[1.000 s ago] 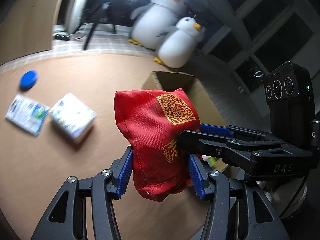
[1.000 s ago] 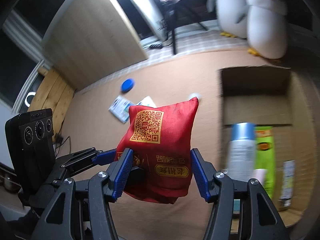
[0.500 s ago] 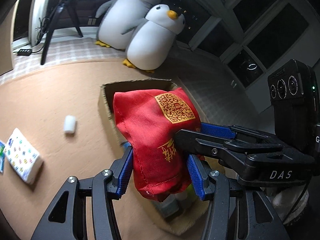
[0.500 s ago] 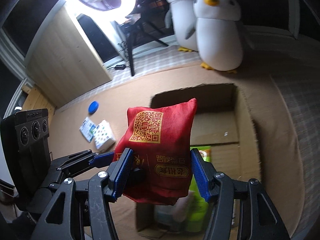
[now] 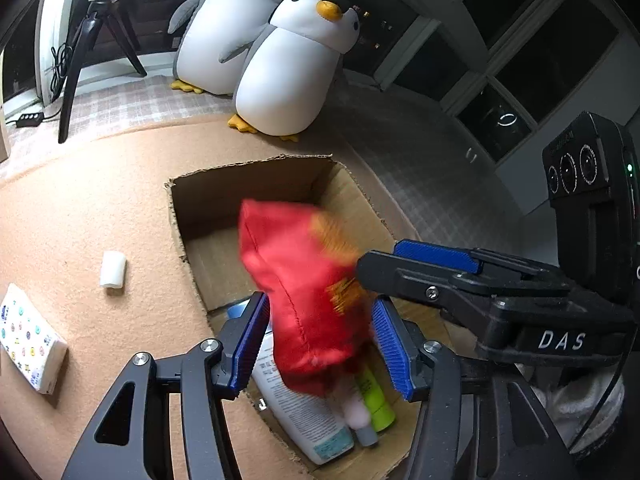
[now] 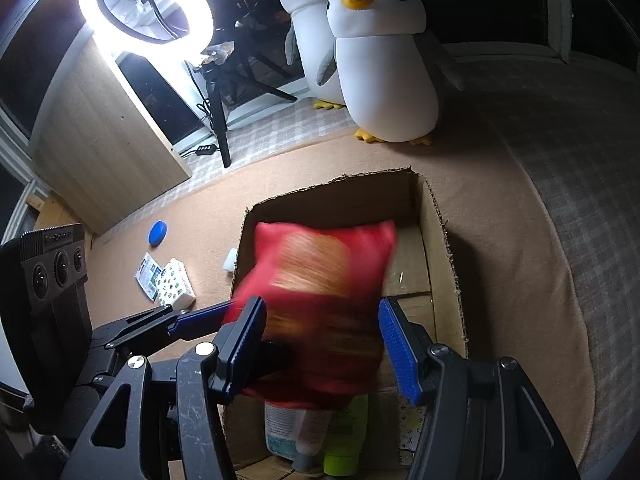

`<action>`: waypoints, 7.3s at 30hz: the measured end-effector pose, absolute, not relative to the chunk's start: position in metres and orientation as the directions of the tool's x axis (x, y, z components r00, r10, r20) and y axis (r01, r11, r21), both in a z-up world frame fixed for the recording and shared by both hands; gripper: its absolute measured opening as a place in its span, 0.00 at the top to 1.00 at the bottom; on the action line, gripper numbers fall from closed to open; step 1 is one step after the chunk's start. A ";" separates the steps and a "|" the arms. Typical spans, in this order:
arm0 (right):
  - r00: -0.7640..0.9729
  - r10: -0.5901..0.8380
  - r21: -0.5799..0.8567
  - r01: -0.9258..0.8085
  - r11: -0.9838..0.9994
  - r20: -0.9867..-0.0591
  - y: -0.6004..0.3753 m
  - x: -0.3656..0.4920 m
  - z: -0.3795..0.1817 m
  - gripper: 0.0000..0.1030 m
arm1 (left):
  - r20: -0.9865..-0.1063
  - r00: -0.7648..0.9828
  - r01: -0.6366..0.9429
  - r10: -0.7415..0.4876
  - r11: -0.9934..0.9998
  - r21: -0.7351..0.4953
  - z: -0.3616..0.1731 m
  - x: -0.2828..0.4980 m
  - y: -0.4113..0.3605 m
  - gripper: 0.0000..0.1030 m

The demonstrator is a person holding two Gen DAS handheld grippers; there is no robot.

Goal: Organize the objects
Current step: 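Carry the red bag over the box and open both tools, then move the right tool to the white tissue pack and close on it, then lift the tissue pack with the right tool and carry it over the box, then open the right tool to drop the tissue pack into the box, then move the right tool to the blue-and-white card package and close on it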

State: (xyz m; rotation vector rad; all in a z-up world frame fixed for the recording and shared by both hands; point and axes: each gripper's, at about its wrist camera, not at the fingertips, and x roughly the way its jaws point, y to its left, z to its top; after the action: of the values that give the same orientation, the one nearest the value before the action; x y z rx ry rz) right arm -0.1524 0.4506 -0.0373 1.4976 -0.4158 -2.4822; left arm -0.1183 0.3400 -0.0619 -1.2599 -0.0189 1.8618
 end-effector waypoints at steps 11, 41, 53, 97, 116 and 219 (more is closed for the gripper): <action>-0.464 -0.336 0.355 0.050 -0.934 -0.819 0.439 -0.149 -0.033 0.47 | -0.744 -0.144 -0.617 0.653 -0.647 -0.448 -0.056 -0.119 0.303 0.44; -0.241 -0.497 0.439 0.255 -0.861 -0.834 0.268 -0.184 -0.064 0.45 | -0.810 -0.281 -0.336 0.514 -0.844 -0.419 -0.094 -0.145 0.094 0.32; -0.169 -0.490 0.445 0.246 -0.861 -0.856 0.226 -0.219 -0.092 0.45 | -0.798 -0.251 -0.290 0.548 -0.829 -0.478 -0.112 -0.175 0.095 0.32; -0.142 -0.507 0.475 0.211 -0.854 -0.850 0.230 -0.157 -0.130 0.58 | -0.828 -0.172 -0.434 0.534 -0.795 -0.423 -0.130 -0.120 0.114 0.63; -0.353 -0.493 0.471 0.154 -0.869 -0.795 0.289 -0.090 -0.064 0.59 | -0.766 -0.242 -0.604 0.596 -0.710 -0.361 -0.061 -0.055 0.163 0.63; -0.301 -0.508 0.422 0.308 -0.853 -0.807 0.193 -0.189 -0.059 0.43 | -0.817 -0.370 -0.260 0.441 -0.894 -0.365 -0.093 -0.145 -0.004 0.42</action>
State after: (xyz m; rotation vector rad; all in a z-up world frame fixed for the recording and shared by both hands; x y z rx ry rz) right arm -0.1894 0.1928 -0.0587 1.4489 -0.2550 -2.1759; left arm -0.1455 -0.0041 -0.0935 -1.4410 -0.2425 2.2850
